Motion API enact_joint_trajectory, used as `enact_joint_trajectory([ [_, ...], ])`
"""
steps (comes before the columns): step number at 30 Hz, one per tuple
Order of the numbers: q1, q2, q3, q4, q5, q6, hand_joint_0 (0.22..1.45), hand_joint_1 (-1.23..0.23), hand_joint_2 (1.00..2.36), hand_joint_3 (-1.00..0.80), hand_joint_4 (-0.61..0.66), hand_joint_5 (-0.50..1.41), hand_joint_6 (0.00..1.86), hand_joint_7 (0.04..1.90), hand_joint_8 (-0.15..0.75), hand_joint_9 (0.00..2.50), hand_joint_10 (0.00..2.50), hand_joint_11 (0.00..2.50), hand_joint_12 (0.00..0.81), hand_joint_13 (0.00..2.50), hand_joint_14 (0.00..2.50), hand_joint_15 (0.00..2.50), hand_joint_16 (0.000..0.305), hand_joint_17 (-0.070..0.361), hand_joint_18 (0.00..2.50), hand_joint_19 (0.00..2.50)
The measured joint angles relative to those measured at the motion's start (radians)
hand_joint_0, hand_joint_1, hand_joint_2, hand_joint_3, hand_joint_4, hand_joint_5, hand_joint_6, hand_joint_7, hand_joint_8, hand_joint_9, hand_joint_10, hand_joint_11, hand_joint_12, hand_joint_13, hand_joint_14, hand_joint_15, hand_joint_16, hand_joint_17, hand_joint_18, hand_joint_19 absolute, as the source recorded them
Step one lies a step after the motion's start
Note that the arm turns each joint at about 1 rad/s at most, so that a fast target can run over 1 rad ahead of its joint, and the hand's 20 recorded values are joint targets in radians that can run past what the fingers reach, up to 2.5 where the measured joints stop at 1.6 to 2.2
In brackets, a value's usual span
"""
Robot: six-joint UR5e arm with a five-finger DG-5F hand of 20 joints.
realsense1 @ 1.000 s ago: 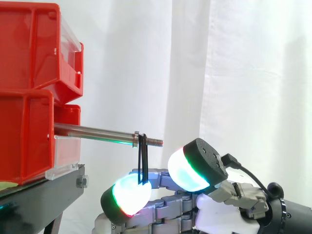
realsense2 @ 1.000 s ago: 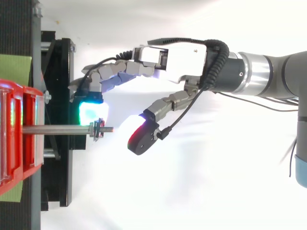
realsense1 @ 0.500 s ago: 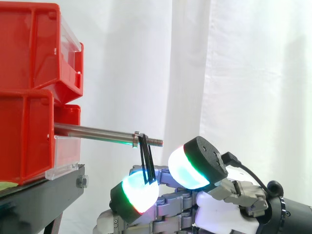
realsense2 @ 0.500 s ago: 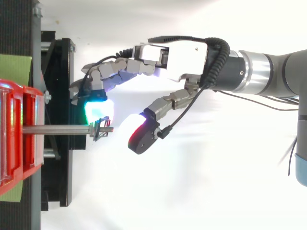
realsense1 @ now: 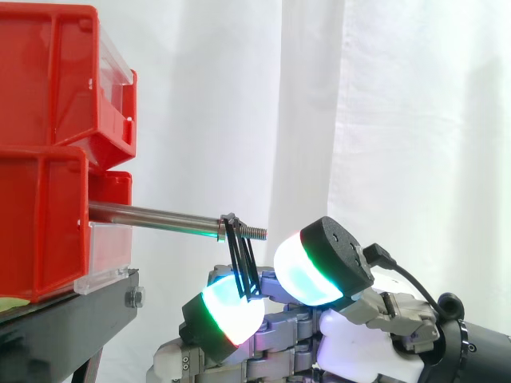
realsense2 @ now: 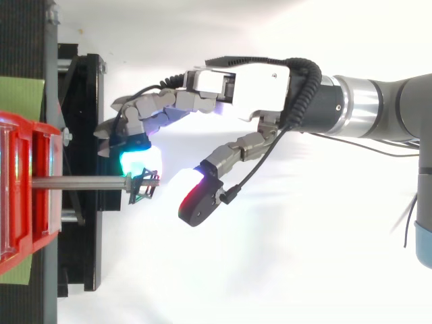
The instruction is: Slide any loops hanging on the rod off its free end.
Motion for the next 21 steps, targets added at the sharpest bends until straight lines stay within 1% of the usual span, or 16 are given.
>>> enact_joint_trajectory([
  [15, 0.012, -0.001, 0.008, 0.000, 0.000, -0.029, 0.58, -0.69, 1.00, -0.46, 0.19, -0.13, 0.50, 1.44, 0.248, 0.62, 0.00, 0.03, 0.238, 0.48, 0.00, 0.00, 0.023, 0.052, 0.27, 0.00],
  [21, 0.014, -0.001, 0.009, 0.000, 0.001, -0.032, 0.59, -0.69, 1.01, -0.39, 0.18, -0.14, 0.55, 1.41, 0.249, 0.63, 0.00, 0.04, 0.237, 0.49, 0.00, 0.00, 0.023, 0.052, 0.28, 0.00],
])
